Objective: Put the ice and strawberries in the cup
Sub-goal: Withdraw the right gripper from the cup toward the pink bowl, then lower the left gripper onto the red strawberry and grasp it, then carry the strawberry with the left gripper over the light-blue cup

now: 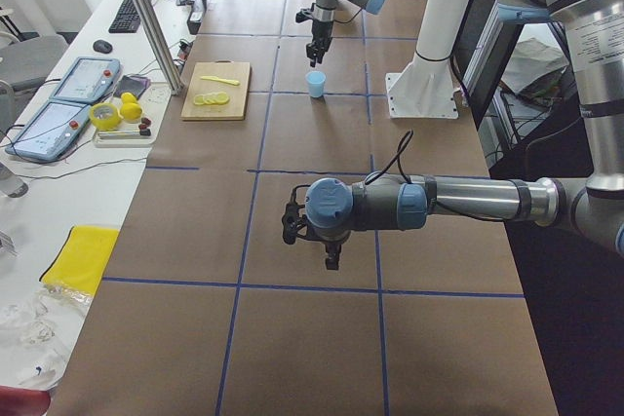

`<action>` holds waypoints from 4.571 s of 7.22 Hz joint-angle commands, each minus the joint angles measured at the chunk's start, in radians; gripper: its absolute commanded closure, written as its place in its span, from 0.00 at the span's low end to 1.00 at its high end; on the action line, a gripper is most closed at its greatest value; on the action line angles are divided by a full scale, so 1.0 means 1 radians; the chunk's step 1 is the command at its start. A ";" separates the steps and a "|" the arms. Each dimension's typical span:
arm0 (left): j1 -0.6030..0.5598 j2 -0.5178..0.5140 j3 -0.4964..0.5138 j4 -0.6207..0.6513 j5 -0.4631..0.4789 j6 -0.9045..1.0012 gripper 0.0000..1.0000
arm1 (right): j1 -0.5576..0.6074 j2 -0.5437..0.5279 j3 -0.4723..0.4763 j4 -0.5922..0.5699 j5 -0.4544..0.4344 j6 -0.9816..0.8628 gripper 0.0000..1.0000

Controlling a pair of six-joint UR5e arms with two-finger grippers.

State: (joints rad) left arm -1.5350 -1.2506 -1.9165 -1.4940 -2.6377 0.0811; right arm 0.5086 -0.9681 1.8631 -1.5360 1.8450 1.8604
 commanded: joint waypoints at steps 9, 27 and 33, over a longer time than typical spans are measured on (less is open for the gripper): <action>0.534 -0.105 0.013 -0.466 0.367 -0.759 0.00 | 0.855 -0.814 0.194 -0.003 0.465 -1.579 0.00; 0.720 -0.362 0.025 -0.463 0.449 -1.059 1.00 | 0.861 -0.827 0.203 -0.001 0.462 -1.589 0.00; 1.089 -1.012 0.201 -0.342 0.683 -1.515 1.00 | 0.861 -0.830 0.192 -0.001 0.467 -1.589 0.00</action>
State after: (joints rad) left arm -0.4763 -2.1693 -1.7731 -1.8589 -1.9961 -1.4146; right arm 1.3699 -1.7974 2.0572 -1.5374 2.3104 0.2715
